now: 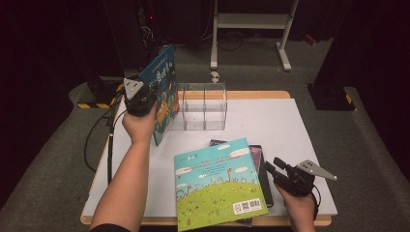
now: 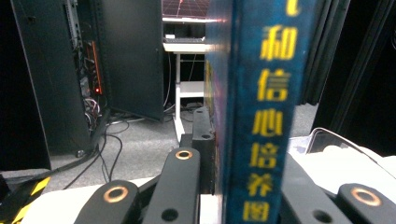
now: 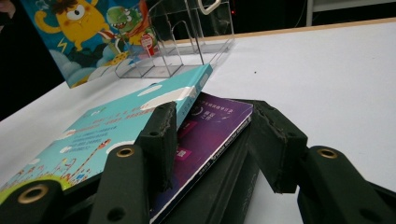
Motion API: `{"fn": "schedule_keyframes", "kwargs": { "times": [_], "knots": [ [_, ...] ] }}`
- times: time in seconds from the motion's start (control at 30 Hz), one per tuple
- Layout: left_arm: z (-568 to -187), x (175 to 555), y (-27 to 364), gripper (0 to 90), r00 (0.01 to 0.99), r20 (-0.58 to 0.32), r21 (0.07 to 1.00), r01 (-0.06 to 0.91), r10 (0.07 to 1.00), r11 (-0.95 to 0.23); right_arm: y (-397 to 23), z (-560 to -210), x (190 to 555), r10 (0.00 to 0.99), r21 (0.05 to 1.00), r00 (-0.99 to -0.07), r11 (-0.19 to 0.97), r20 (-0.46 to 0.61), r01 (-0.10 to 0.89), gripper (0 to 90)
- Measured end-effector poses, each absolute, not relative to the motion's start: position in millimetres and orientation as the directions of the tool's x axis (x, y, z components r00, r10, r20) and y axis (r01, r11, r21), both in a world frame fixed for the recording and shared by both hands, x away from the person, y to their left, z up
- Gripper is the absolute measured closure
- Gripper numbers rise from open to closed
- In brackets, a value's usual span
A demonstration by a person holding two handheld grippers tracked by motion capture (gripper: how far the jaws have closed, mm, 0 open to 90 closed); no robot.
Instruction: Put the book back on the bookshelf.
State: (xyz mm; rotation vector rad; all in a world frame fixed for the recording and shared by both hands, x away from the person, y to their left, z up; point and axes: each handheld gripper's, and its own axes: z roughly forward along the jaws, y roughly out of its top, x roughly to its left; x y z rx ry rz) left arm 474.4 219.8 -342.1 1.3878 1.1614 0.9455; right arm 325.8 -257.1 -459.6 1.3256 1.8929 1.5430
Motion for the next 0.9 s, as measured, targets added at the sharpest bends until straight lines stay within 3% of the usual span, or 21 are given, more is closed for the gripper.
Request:
{"fn": "schedule_keyframes", "kwargs": {
  "times": [0.43, 0.63, 0.9],
  "knots": [
    [-360.9, 462.0, 216.3, 82.0, 0.209, -0.031, 0.994, 0.106, 0.977, 0.009, -252.7, -459.3, 324.8, 0.818, 0.902, -0.509, -0.026, 0.267, 0.431, 51.2],
    [-366.4, 448.7, 221.0, 80.3, 0.191, -0.033, 0.991, 0.134, 0.981, 0.008, -252.3, -459.1, 322.5, 0.815, 0.899, -0.507, -0.04, 0.282, 0.437, 51.0],
    [-364.6, 444.6, 221.0, 77.9, 0.153, 0.036, 0.987, 0.152, 0.988, -0.06, -245.8, -459.6, 322.2, 0.816, 0.899, -0.513, -0.02, 0.267, 0.437, 51.0]
  ]
}}
